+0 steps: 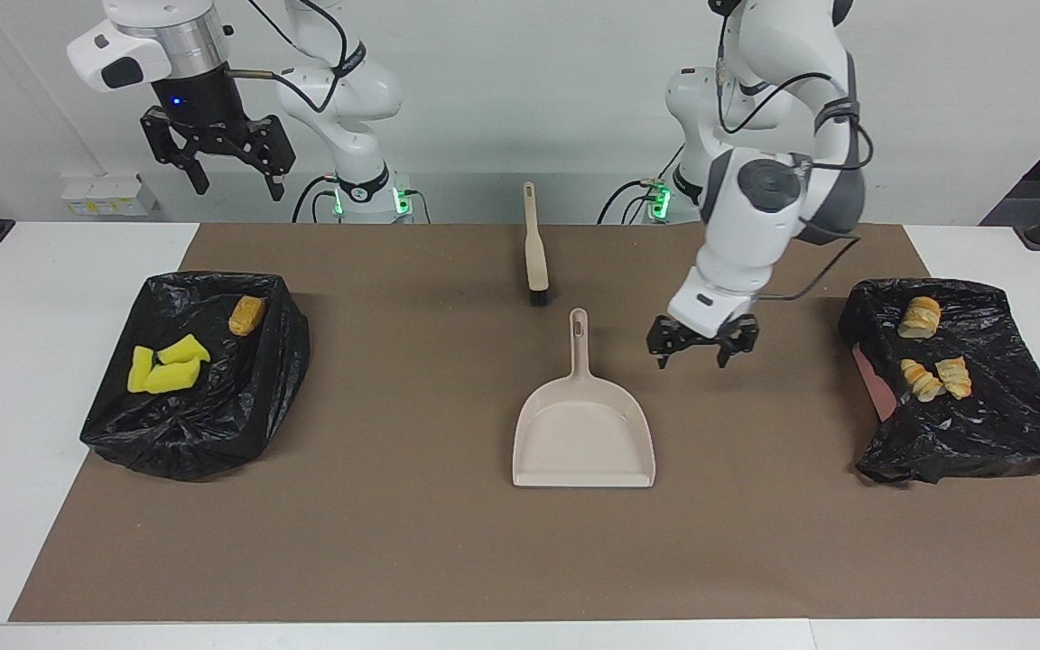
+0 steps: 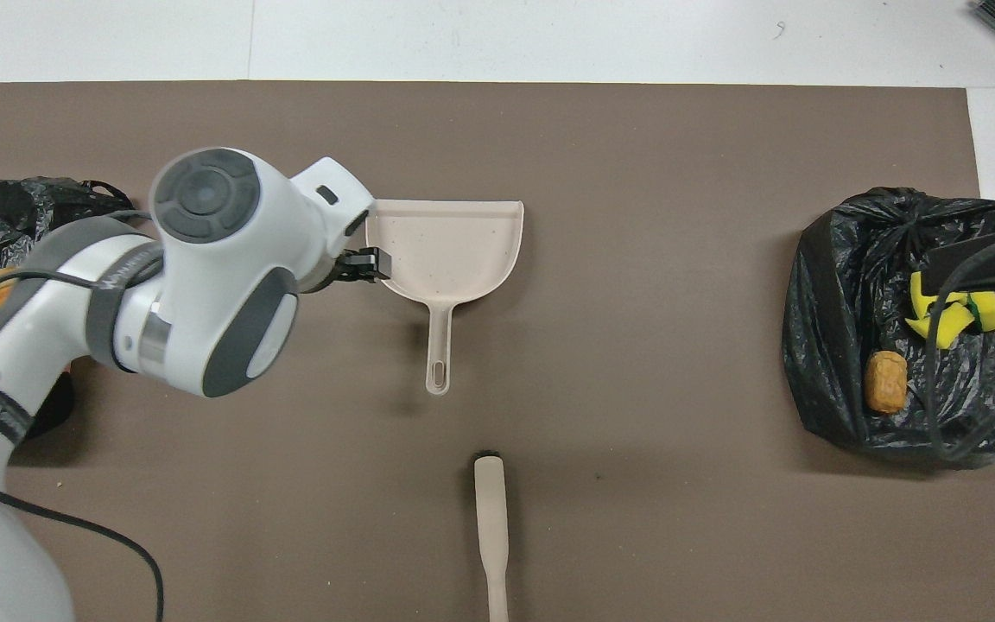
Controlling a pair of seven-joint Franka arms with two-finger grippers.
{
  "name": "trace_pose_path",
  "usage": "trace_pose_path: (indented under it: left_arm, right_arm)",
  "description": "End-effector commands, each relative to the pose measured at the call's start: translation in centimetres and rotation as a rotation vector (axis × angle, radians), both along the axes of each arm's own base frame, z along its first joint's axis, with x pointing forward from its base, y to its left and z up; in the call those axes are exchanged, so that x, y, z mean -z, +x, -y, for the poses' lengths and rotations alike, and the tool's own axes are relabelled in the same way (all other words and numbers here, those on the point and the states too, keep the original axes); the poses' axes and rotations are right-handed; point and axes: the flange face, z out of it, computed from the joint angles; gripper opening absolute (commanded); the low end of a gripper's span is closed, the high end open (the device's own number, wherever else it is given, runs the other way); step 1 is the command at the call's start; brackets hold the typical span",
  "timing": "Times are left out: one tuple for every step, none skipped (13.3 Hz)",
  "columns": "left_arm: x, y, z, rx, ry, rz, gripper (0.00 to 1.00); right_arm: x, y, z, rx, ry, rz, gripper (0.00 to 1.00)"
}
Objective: Sweep and dump trash in bin
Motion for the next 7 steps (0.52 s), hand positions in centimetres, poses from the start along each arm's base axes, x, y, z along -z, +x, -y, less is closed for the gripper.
trace_pose_path:
  left_arm:
    - [-3.9, -0.7, -5.8, 0.058, -0.025, -0.020, 1.00]
    - [-4.7, -0.9, -7.8, 0.074, -0.022, -0.032, 1.00]
    - [-5.1, -1.3, -9.5, 0.104, -0.017, -0.048, 1.00]
    - [-5.7, -1.4, -11.5, 0.102, -0.015, -0.053, 1.00]
    - [-6.8, -1.9, -12.9, 0.087, -0.014, -0.049, 1.00]
    - [-7.9, -2.4, -13.6, 0.075, -0.014, -0.043, 1.00]
    - [-9.1, -3.0, -14.9, 0.056, -0.013, -0.035, 1.00]
  right_arm:
    - [-0.4, -0.1, 0.2, -0.006, 0.025, -0.005, 1.00]
    - [-0.4, -0.1, 0.2, -0.008, 0.025, -0.005, 1.00]
    - [-0.4, -0.1, 0.2, -0.006, 0.025, -0.005, 1.00]
    - [-0.4, -0.1, 0.2, -0.006, 0.025, -0.005, 1.00]
    - [-0.4, -0.1, 0.3, -0.005, 0.025, -0.005, 1.00]
    - [-0.4, -0.1, 0.2, -0.008, 0.025, -0.005, 1.00]
    - [-0.4, -0.1, 0.2, -0.008, 0.025, -0.005, 1.00]
